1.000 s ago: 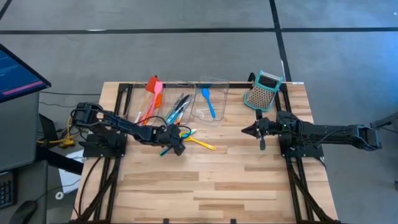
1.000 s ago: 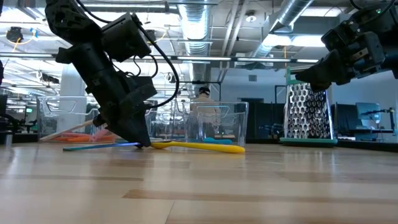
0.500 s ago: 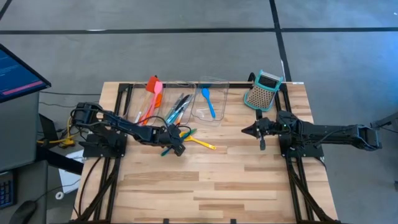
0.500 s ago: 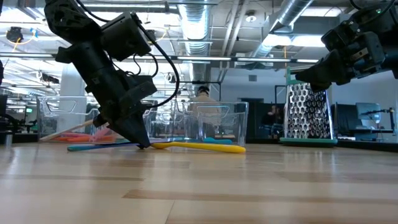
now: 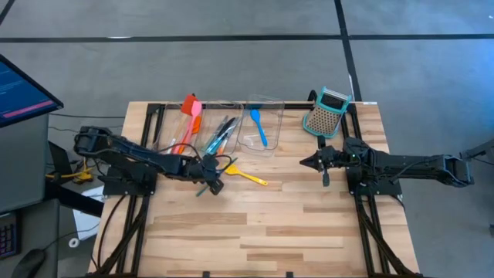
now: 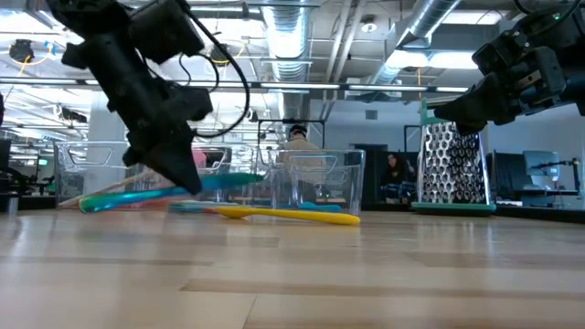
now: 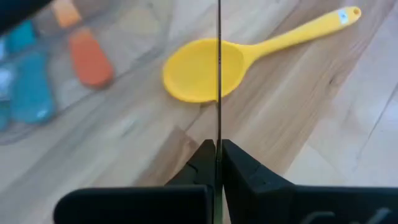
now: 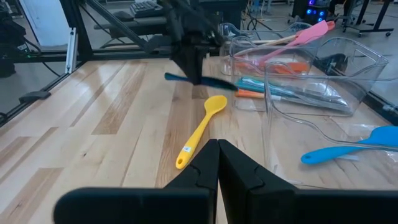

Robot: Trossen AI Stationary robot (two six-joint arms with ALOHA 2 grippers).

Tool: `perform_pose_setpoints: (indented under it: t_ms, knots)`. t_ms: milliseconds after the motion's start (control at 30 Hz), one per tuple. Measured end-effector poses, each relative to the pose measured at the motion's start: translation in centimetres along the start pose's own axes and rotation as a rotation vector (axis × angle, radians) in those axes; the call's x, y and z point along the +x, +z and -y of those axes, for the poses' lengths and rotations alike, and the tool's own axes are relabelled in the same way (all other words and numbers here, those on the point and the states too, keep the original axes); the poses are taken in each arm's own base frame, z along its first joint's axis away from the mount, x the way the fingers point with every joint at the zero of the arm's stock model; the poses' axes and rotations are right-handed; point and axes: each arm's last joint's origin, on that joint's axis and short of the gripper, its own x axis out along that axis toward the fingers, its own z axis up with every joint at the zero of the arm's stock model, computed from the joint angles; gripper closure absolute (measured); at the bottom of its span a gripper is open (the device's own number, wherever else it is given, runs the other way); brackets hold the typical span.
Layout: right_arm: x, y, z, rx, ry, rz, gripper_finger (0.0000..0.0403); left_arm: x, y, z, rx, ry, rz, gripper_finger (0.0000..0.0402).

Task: Pick & Place Kitchen Items
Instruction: Put the dark blue knife into the middle transparent bin

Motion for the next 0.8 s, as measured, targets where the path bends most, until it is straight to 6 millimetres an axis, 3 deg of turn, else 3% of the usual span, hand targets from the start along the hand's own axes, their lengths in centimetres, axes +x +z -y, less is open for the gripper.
perform_pose_setpoints:
  t_ms: [800]
  knots:
    - [0.0,0.0,0.0,0.0,0.0,0.0,0.04,-6.8,1.9,0.8,0.06,-0.206,0.225,0.0401]
